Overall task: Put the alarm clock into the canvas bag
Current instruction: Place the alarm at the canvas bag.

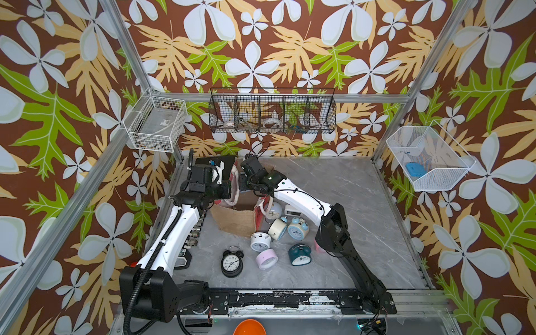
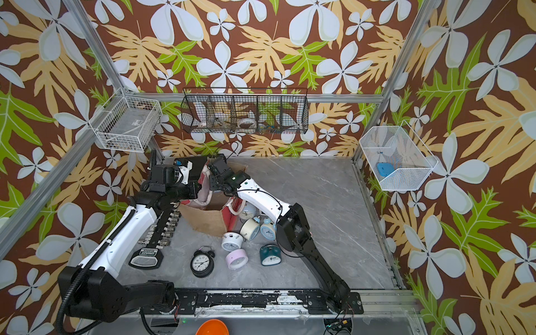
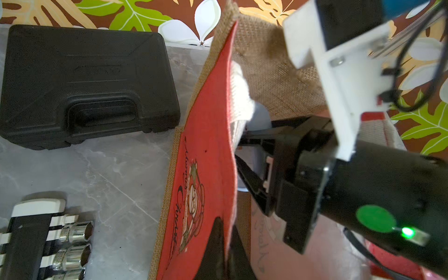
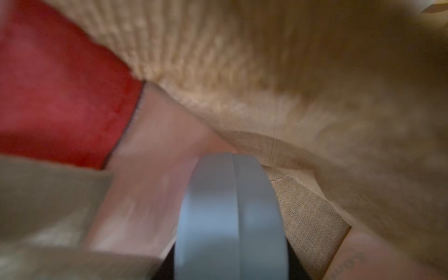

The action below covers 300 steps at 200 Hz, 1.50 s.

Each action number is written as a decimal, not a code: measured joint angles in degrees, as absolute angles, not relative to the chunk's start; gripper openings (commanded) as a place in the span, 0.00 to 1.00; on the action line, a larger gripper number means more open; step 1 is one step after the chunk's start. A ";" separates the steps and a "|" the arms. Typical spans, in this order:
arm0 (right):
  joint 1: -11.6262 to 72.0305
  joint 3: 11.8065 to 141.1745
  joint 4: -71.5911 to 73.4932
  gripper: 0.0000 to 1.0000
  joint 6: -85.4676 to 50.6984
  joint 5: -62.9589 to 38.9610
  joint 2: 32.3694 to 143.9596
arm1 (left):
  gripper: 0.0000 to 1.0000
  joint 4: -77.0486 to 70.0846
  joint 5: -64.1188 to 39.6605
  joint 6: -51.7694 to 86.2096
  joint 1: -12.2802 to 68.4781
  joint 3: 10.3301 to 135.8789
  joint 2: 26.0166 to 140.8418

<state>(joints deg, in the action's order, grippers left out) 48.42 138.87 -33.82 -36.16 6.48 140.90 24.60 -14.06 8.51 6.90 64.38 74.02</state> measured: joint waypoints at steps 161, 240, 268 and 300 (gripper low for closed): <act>48.53 141.56 -33.78 0.56 -42.37 11.81 151.04 | 0.00 23.57 -15.86 8.84 6.90 64.20 74.37; 48.53 140.25 -35.33 0.68 -41.60 12.62 142.28 | 0.00 23.33 -15.68 8.84 6.90 64.20 74.70; 48.53 140.25 -35.44 0.68 -40.77 13.06 139.33 | 0.00 23.29 -15.66 8.86 6.90 64.20 74.74; 48.51 138.65 -35.70 0.68 -39.38 13.67 134.82 | 0.00 22.96 -15.64 8.86 6.90 64.20 75.18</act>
<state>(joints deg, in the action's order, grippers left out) 48.51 138.65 -35.70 -39.38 13.67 134.82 22.96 -15.64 8.86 6.90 64.20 75.18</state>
